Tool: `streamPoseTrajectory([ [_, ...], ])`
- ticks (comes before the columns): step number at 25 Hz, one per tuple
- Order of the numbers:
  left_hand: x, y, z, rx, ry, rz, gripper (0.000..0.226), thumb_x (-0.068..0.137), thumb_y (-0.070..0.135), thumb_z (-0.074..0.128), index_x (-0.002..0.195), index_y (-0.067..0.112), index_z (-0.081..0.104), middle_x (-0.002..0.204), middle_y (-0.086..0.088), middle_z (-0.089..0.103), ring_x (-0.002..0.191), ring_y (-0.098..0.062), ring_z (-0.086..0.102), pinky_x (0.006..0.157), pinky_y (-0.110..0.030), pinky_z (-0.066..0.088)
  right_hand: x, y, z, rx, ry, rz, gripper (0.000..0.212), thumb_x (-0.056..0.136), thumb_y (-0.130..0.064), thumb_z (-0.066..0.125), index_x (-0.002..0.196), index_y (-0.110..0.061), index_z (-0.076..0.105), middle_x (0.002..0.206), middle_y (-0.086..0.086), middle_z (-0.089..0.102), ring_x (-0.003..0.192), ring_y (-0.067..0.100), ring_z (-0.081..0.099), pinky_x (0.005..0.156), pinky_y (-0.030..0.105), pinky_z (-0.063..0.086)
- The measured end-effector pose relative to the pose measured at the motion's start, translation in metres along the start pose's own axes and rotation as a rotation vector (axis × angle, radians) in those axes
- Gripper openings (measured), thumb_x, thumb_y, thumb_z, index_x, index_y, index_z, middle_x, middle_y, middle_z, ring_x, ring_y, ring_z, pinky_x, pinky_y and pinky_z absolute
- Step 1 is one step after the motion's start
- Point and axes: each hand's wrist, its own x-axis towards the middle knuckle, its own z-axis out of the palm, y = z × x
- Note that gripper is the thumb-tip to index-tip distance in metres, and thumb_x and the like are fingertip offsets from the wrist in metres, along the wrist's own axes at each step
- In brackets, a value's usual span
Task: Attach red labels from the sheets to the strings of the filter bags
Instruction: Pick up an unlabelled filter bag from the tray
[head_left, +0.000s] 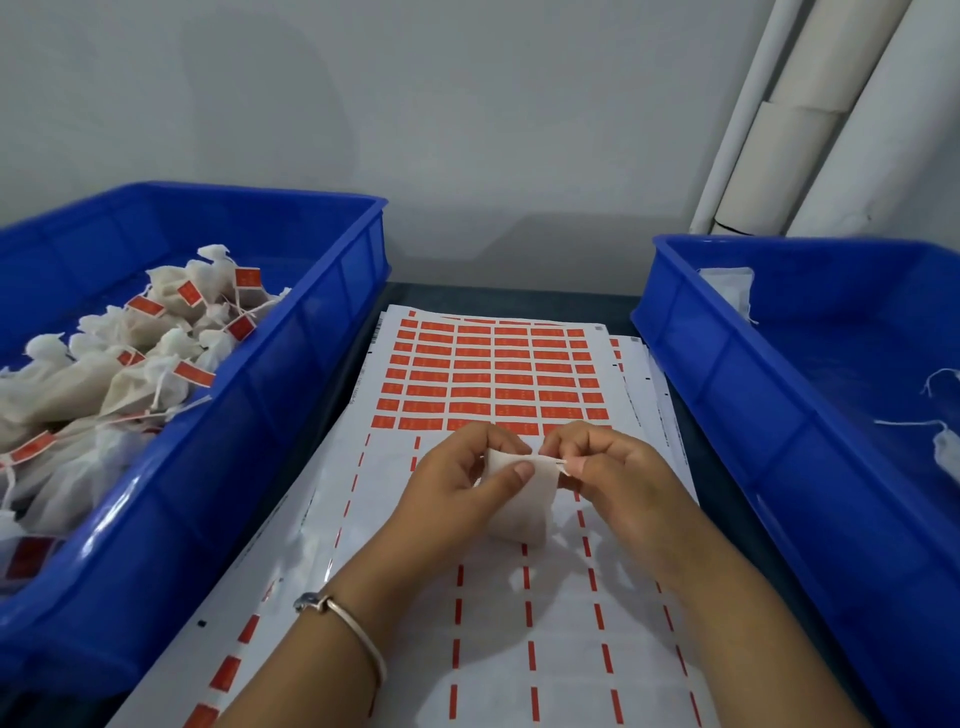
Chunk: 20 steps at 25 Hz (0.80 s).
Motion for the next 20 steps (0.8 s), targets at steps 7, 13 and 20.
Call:
streamPoseTrajectory([
  [7,0.0001,0.0035,0.0000,-0.040,0.052,-0.004,0.015,0.088,0.020,0.060,0.078,0.030,0.056,0.082,0.024,0.064,0.081,0.000,0.059,0.058,-0.010,0.045,0.0037,-0.0015,-0.0054,0.124,-0.066,0.073,0.040,0.092,-0.007,0.043,0.061,-0.022,0.064,0.080,-0.004,0.066,0.078,0.009,0.065,0.074,0.020,0.052],
  [13,0.0003,0.0037,-0.0008,-0.027,0.030,-0.012,0.022,0.092,0.015,0.054,0.083,0.035,0.060,0.085,0.037,0.057,0.084,0.017,0.050,0.056,0.001,0.040,0.0019,-0.0011,-0.0078,0.247,0.032,0.085,0.037,0.095,-0.009,0.049,0.068,-0.022,0.071,0.083,0.000,0.070,0.080,0.015,0.069,0.070,0.019,0.054],
  [20,-0.0007,0.0079,0.0019,0.022,-0.018,0.015,0.018,0.086,0.028,0.063,0.070,0.035,0.066,0.076,0.031,0.062,0.081,0.014,0.054,0.055,0.003,0.038,-0.0022,-0.0038,-0.0013,0.447,0.008,0.078,0.023,0.087,-0.016,0.056,0.072,-0.020,0.073,0.069,0.005,0.062,0.066,0.015,0.061,0.071,0.023,0.054],
])
